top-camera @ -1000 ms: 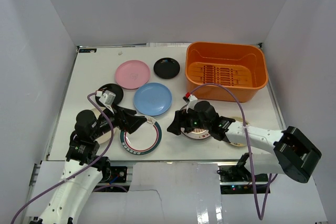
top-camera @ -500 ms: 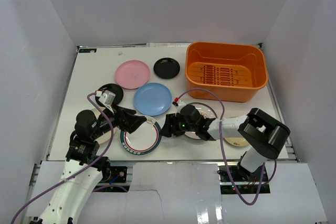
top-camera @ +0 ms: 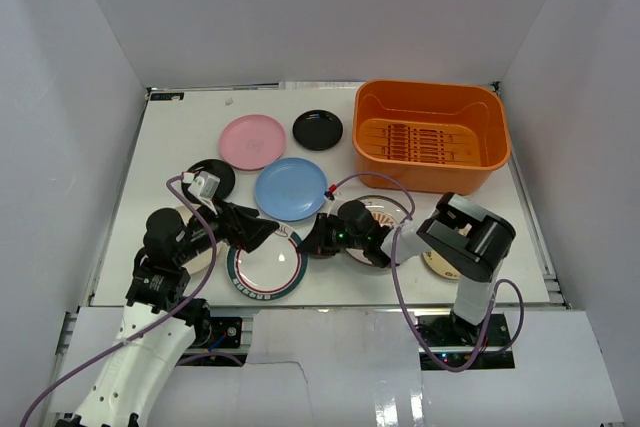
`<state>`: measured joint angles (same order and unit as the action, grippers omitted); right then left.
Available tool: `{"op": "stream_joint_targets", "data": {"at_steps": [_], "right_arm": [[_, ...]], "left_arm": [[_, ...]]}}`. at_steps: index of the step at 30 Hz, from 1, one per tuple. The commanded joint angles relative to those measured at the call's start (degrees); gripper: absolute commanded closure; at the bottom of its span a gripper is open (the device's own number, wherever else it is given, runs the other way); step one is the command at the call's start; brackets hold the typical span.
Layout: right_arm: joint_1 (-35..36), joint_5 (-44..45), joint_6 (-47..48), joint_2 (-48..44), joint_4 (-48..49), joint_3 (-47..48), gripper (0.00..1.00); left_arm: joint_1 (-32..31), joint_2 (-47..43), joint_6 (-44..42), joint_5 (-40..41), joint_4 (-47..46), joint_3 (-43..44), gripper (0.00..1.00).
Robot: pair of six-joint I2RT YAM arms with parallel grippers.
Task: Place the plates into the plastic bin on the countertop
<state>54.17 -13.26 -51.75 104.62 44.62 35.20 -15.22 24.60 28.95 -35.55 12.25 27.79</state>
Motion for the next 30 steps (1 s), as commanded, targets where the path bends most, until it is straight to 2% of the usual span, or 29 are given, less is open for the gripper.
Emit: {"op": "stream_joint_targets", "data": {"at_steps": [1,4,5,7,10,14,15,17,18,20,21,24,30], "right_arm": [[0.1,0.2,-0.4,-2.5,1.3,-1.7,0.92],[0.1,0.8,1.9,-12.0,-3.6,-4.9,0.92],[0.2,1.4,3.0,-18.4,-6.1,-5.7,0.92],[0.1,4.6,7.1,-25.2,-15.5,-5.5,0.92],[-1.5,12.1,12.9,-40.4,-30.1,-2.1,0.92],[-10.0,16.6,18.2,-48.8,-41.4,5.1,0.92],[-15.1,16.6,19.0,-49.8,-42.5,6.5,0.92],[-20.2,16.6,20.8,-51.3,-44.2,11.1,0.92],[-25.5,18.0,22.8,-51.2,-44.4,12.8,0.92],[-31.2,18.3,24.0,-49.1,-44.4,17.9,0.92],[-36.9,17.5,24.1,-47.6,-44.4,19.5,0.92],[-44.3,17.4,24.1,-40.7,-44.4,25.4,0.92],[-48.7,19.4,26.9,-27.9,-47.3,32.6,0.92]], "left_arm": [[-0.2,0.3,0.3,0.6,-0.1,0.8,0.02],[-0.2,0.1,0.2,0.7,-0.1,0.8,0.02],[-0.2,-0.3,0.2,0.8,0.1,0.7,0.02],[-0.3,-0.8,-0.1,2.6,1.3,1.2,0.02],[-0.6,-2.2,-1.0,5.5,3.6,2.5,0.02],[-0.7,-4.0,-1.6,9.1,5.2,3.6,0.02],[-0.8,-4.2,-1.7,9.1,5.2,3.6,0.02],[-0.9,-4.0,-1.4,9.0,5.2,3.2,0.02],[-1.0,-3.9,-1.4,9.1,5.1,3.1,0.02],[-1.7,-3.2,-1.0,9.1,4.6,2.5,0.02],[-2.1,-2.8,-0.7,8.9,4.4,2.4,0.02],[-2.5,-2.7,-0.6,8.8,4.2,2.0,0.04],[-3.1,-3.2,-0.6,9.0,4.0,1.8,0.07]]}}
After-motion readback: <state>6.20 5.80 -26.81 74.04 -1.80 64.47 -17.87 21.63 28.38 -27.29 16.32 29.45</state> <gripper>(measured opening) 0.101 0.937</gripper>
